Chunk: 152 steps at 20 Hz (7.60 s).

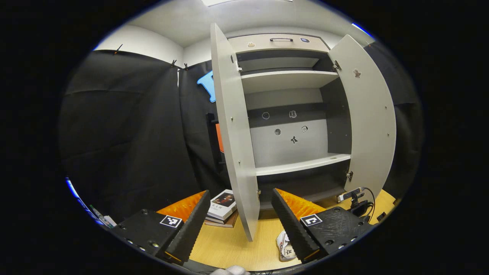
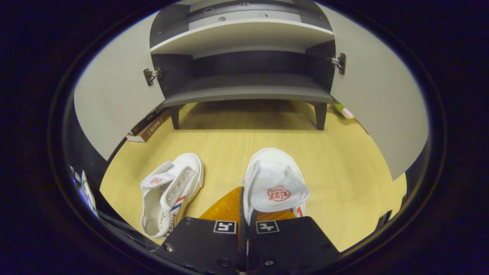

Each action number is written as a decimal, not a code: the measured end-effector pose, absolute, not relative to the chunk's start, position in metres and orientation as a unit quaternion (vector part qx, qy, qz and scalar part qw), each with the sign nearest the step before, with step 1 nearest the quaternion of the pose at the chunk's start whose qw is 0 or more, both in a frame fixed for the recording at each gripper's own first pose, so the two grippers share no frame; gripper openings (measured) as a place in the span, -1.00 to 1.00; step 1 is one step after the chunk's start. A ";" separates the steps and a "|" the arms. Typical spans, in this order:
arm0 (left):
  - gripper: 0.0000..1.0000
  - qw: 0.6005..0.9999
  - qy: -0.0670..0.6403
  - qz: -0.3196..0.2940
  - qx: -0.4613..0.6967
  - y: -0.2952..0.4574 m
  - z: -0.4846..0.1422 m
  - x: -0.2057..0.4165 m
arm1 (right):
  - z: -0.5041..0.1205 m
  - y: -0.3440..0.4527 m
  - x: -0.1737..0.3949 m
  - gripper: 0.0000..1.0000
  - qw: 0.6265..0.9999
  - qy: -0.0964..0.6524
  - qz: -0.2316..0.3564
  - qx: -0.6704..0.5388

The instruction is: Grab one shoe with the right hand and put it into the shoe cabinet, grab the other shoe with the left hand and put it into the shoe cabinet; then close the right door with the right hand and the left door with the left hand.

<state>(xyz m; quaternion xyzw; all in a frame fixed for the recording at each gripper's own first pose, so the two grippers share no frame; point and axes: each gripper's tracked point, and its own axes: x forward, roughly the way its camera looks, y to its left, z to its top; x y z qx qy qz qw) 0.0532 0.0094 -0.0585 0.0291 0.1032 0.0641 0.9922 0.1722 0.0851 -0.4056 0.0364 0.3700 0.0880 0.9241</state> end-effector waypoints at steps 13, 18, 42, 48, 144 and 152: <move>0.93 0.993 0.095 0.072 0.006 -0.006 -0.068 0.027 | -0.139 0.090 0.241 -0.89 0.971 0.197 0.130 0.022; 0.93 0.993 0.086 0.077 -0.004 -0.013 -0.062 0.029 | -0.081 0.082 0.302 -0.89 0.982 0.152 0.115 0.002; 0.93 0.992 0.061 0.106 -0.006 -0.028 -0.027 0.048 | -0.123 0.100 0.516 -0.87 0.932 0.354 0.071 -0.024; 1.00 0.993 0.052 0.108 -0.007 -0.020 -0.020 0.042 | -0.105 0.099 0.504 -0.50 0.941 0.330 0.074 0.005; -0.74 0.987 0.153 0.043 0.016 -0.105 -0.068 0.431 | -0.090 -0.011 0.134 1.00 0.982 0.112 0.149 0.041; -0.65 0.955 0.294 0.038 -0.007 -0.105 -0.153 0.464 | -0.103 -0.034 0.135 0.96 0.983 0.139 0.117 0.034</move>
